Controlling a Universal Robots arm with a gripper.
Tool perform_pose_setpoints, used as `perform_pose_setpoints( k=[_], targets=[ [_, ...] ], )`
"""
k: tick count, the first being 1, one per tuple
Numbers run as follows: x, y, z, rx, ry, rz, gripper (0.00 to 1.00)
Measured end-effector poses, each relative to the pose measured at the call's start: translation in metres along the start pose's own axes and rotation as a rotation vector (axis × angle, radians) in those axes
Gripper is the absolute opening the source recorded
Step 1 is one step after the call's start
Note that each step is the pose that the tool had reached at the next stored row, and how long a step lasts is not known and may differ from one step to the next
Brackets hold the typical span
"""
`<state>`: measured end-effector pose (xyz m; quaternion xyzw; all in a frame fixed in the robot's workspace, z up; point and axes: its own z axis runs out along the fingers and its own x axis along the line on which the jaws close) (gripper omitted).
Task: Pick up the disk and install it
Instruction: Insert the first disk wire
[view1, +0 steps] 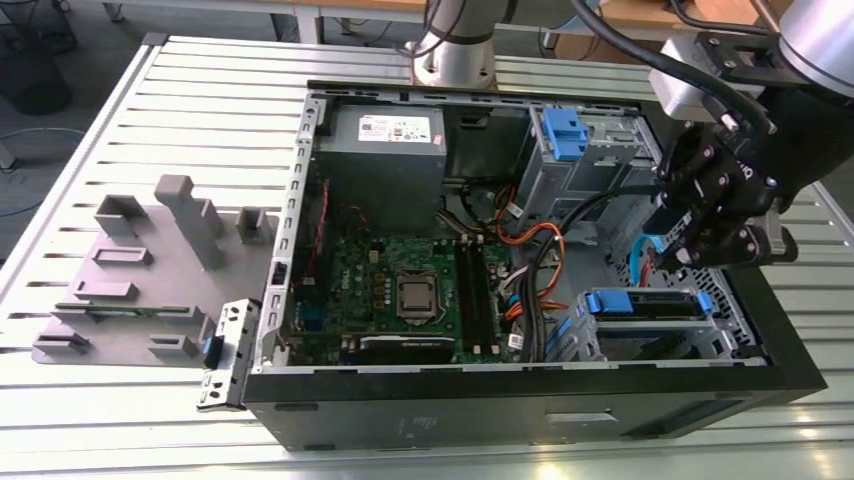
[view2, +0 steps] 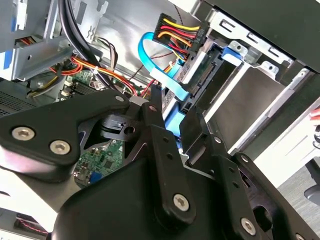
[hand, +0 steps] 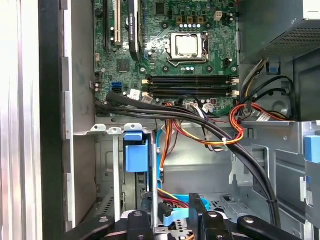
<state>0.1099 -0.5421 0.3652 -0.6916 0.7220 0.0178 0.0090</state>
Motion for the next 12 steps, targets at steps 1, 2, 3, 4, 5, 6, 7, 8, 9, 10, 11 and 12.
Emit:
perform_pose_setpoints(
  k=[1,2,3,4,5,6,7,8,9,10,11,12],
  targets=[
    [0.0010,0.0000,0.0000,0.0000,0.0000,0.000,0.42],
    [0.0021,-0.0001,-0.0001,0.0000,0.0000,0.000,0.42],
    [0.0032,-0.0001,-0.0001,0.0000,0.0000,0.000,0.42],
    [0.0042,-0.0002,-0.0002,0.0000,0.0000,0.000,0.42],
    [0.0052,-0.0002,-0.0002,0.0000,0.0000,0.000,0.42],
    [0.0040,-0.0002,0.0000,0.0000,-0.0002,0.000,0.42],
    [0.0027,-0.0002,0.0000,0.0001,-0.0001,0.000,0.42],
    [0.0027,-0.0002,0.0001,0.0000,-0.0004,0.000,0.42],
    [0.0027,-0.0001,0.0001,0.0000,-0.0002,0.000,0.42],
    [0.0027,-0.0001,0.0001,0.0000,-0.0002,0.000,0.42],
    [0.0027,-0.0001,0.0001,0.0000,-0.0002,0.000,0.42],
    [0.0027,-0.0001,0.0000,0.0000,0.0000,0.000,0.42]
  ],
)
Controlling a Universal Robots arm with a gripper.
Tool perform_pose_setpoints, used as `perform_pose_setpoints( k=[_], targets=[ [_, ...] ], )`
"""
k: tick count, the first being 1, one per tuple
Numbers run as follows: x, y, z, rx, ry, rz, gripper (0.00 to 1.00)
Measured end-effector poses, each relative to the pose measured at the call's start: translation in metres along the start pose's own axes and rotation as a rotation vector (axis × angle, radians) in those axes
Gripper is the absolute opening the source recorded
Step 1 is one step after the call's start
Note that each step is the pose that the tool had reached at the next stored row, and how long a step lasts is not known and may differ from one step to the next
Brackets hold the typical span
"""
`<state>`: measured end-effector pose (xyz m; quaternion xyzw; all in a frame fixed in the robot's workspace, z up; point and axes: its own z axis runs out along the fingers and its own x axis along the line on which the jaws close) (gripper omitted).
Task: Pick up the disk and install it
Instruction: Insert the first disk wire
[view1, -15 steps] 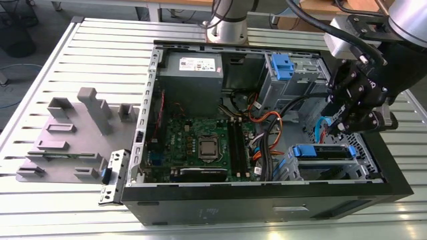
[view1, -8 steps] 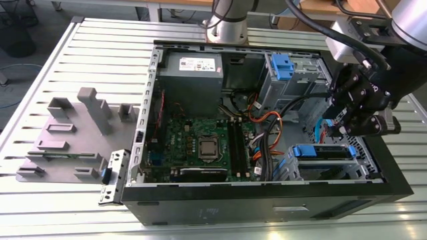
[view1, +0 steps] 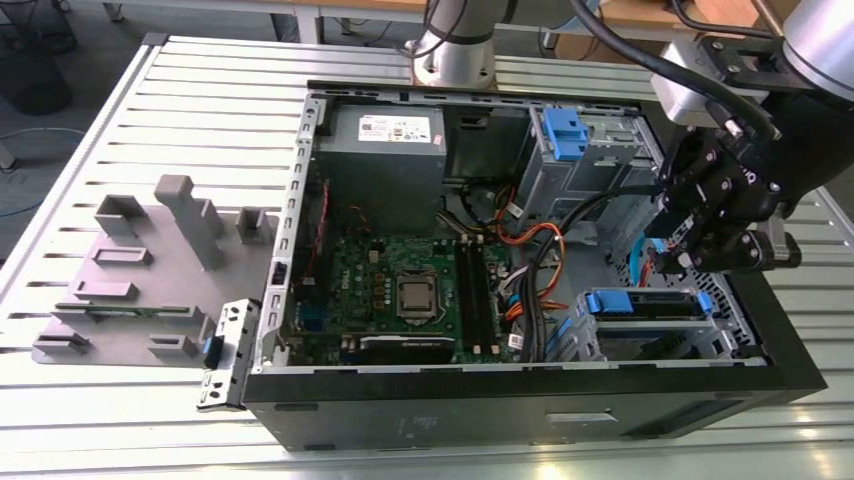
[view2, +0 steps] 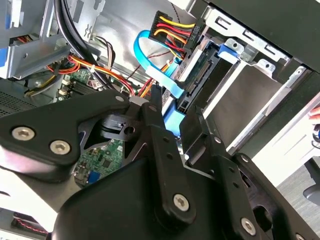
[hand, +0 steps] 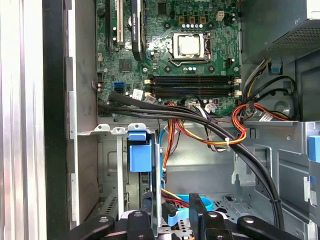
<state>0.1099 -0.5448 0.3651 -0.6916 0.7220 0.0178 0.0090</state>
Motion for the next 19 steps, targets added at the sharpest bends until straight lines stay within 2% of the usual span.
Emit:
perform_pose_setpoints(
  k=[4,11,19],
  targets=[
    [-0.0001,-0.0001,0.0001,0.0000,0.0001,0.000,0.42],
    [-0.0004,-0.0068,0.0009,-0.0002,0.0000,0.000,0.42],
    [-0.0003,-0.0073,0.0029,-0.0002,0.0001,0.000,0.42]
  ],
)
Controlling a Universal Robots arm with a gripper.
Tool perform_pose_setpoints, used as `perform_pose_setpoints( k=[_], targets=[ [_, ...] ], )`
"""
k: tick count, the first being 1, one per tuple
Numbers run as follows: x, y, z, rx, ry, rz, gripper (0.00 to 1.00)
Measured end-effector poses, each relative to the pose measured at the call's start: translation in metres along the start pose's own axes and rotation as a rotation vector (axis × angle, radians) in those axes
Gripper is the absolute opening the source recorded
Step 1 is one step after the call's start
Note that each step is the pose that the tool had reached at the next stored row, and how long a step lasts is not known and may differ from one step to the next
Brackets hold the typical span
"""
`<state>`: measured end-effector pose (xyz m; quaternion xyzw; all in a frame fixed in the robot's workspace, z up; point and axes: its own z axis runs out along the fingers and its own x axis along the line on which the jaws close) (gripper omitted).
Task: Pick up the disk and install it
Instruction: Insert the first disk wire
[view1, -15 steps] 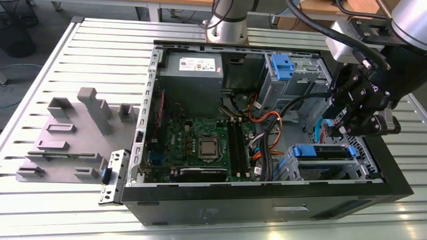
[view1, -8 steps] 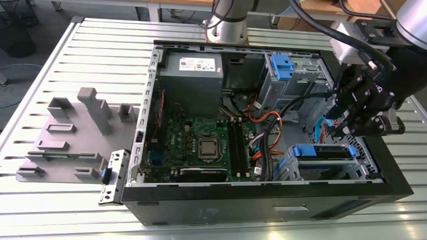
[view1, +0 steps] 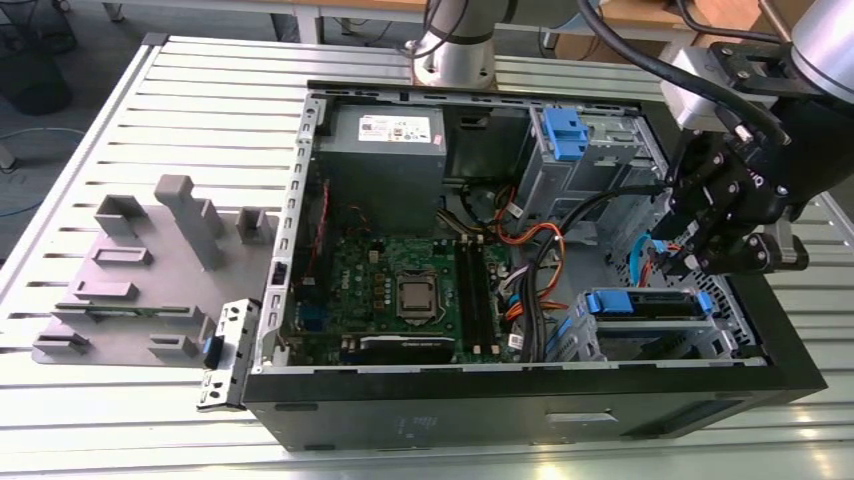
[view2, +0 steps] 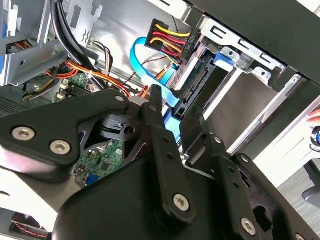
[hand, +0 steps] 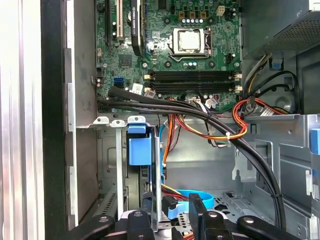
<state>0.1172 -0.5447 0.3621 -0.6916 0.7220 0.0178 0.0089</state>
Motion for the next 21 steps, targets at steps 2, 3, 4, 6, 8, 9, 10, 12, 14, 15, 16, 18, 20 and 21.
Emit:
perform_pose_setpoints(
  k=[2,3,4,6,8,9,10,12,14,15,16,18,20,21],
  targets=[
    [0.0000,-0.0009,0.0005,0.0000,-0.0001,0.000,0.42],
    [0.0000,-0.0009,0.0006,0.0000,-0.0001,0.000,0.42],
    [0.0000,-0.0009,0.0006,0.0000,0.0000,0.000,0.42],
    [0.0000,-0.0010,0.0019,0.0000,-0.0005,0.000,0.42],
    [0.0001,-0.0011,0.0021,0.0000,-0.0001,0.000,0.42],
    [0.0001,-0.0011,0.0021,0.0000,0.0001,0.000,0.42],
    [0.0001,-0.0011,0.0027,0.0000,-0.0001,0.000,0.42],
    [0.0001,-0.0012,0.0038,0.0000,-0.0001,0.000,0.42],
    [0.0001,-0.0012,0.0039,0.0000,0.0002,0.000,0.42],
    [0.0001,-0.0013,0.0048,0.0000,-0.0003,0.000,0.42],
    [0.0001,-0.0015,0.0055,0.0000,-0.0003,0.000,0.42],
    [0.0002,-0.0015,0.0056,0.0000,0.0001,0.000,0.42],
    [0.0002,-0.0015,0.0059,0.0000,-0.0001,0.000,0.42],
    [0.0002,-0.0015,0.0059,0.0000,-0.0001,0.000,0.42]
  ],
)
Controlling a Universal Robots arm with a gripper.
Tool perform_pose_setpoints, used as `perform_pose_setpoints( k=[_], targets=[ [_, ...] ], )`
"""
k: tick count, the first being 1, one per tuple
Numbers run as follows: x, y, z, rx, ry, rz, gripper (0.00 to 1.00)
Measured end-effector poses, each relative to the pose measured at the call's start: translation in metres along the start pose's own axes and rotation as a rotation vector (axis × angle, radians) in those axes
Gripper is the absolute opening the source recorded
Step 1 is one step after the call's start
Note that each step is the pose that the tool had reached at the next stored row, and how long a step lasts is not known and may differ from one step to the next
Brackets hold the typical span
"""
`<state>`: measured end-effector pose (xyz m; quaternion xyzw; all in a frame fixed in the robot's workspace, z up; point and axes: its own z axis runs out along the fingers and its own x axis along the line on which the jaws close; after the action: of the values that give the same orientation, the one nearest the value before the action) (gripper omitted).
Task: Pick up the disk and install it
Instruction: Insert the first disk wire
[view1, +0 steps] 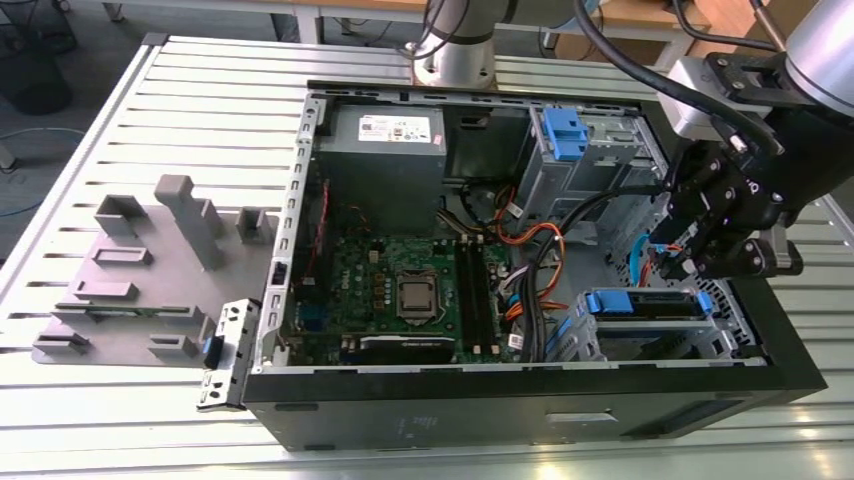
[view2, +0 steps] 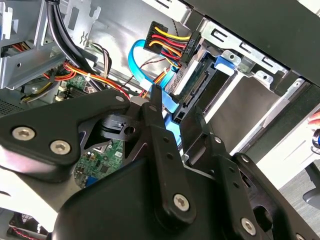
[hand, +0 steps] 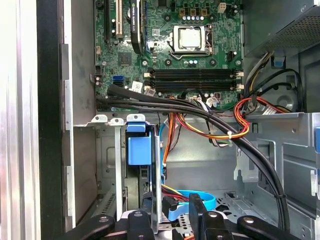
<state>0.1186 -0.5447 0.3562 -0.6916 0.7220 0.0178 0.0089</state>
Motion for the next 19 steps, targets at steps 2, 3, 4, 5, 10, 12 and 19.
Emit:
perform_pose_setpoints(
  k=[2,3,4,5,10,12,19],
  targets=[
    [0.0000,0.0000,0.0000,0.0000,0.0000,0.000,0.42],
    [0.0000,0.0000,0.0000,0.0000,0.0000,0.000,0.42],
    [0.0000,0.0000,0.0001,0.0000,0.0000,0.000,0.42],
    [0.0000,0.0000,0.0001,0.0000,0.0000,0.000,0.42],
    [0.0000,0.0000,0.0002,0.0000,0.0000,0.000,0.40],
    [0.0000,0.0000,0.0002,0.0000,0.0000,0.000,0.34],
    [0.0000,0.0000,0.0003,0.0000,0.0000,0.000,0.20]
  ],
)
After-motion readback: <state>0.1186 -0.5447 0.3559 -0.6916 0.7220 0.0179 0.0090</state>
